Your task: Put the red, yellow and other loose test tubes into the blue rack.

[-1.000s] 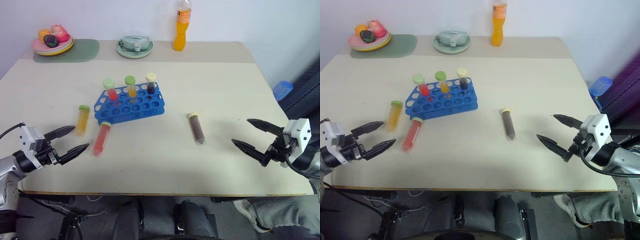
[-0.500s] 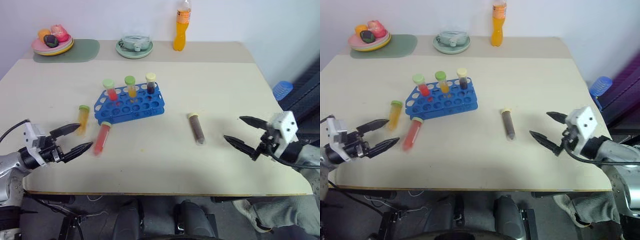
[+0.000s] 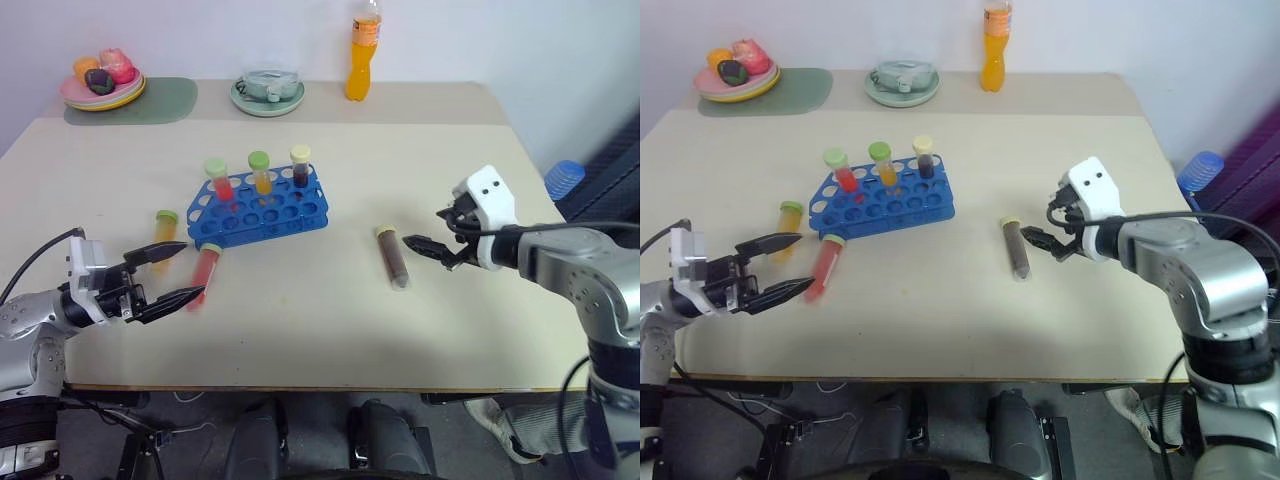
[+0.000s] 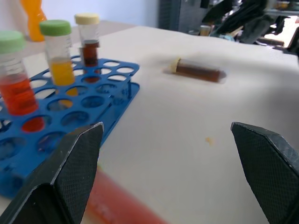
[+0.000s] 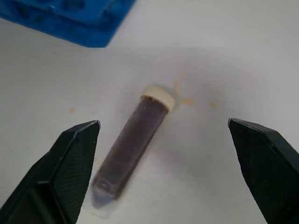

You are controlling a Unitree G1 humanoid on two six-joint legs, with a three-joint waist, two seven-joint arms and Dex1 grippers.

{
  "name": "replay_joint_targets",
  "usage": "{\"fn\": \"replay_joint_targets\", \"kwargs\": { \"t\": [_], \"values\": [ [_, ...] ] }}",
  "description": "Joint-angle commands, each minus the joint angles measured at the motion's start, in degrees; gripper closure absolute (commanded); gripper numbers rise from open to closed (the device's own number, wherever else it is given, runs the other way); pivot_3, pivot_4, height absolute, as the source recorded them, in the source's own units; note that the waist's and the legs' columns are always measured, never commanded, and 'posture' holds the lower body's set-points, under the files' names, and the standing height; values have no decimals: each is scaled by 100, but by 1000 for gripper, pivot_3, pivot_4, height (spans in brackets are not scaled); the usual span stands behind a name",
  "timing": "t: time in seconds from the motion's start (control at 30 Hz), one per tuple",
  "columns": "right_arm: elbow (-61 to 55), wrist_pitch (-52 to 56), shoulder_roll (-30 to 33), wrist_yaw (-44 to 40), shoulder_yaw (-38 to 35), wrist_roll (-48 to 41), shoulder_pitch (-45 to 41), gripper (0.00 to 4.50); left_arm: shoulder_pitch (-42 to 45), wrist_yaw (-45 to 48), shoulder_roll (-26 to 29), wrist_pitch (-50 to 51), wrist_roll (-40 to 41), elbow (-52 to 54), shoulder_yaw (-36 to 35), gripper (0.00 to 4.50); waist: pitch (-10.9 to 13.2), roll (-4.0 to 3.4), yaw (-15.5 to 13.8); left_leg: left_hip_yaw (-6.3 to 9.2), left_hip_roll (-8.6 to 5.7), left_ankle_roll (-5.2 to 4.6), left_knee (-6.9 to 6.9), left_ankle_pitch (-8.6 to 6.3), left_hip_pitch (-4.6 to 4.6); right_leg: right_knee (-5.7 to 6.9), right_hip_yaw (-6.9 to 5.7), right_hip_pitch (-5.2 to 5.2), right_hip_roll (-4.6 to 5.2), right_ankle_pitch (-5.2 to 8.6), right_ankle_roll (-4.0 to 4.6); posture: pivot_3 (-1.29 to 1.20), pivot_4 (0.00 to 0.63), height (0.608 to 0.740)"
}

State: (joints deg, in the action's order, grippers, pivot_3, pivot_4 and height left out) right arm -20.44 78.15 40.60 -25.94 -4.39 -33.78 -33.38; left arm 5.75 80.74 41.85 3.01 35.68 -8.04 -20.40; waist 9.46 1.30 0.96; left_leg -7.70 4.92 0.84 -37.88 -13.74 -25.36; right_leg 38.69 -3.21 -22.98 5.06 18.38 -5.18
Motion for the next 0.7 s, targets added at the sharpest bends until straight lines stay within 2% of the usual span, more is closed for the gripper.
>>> {"fn": "replay_joint_targets", "kwargs": {
  "t": [0.03, 0.3, 0.7],
  "values": [
    [368, 1084, -378, 310, -13, 35, -589, 0, -58, 159, 57, 30, 183, 330, -37, 24, 0, 0, 16, -2, 0, 0, 0, 0, -2, 1, 1, -3, 0, 0, 0, 0, 150, 740],
    [1037, 1435, -973, 675, 111, 102, -1218, 0, -146, 600, 238, 313, 430, 821, 45, 24, 0, -1, 6, -13, -1, 0, -1, 0, -13, 9, 3, -18, 2, 0, 0, 0, 150, 740],
    [1984, 1435, -1317, 1009, 106, 280, -1555, 0, -33, 660, 300, 420, 331, 977, 336, 24, 0, -1, 22, -16, -1, 0, 0, 0, -13, 14, 3, -21, 1, 0, 0, 0, 150, 740]
  ]
}}
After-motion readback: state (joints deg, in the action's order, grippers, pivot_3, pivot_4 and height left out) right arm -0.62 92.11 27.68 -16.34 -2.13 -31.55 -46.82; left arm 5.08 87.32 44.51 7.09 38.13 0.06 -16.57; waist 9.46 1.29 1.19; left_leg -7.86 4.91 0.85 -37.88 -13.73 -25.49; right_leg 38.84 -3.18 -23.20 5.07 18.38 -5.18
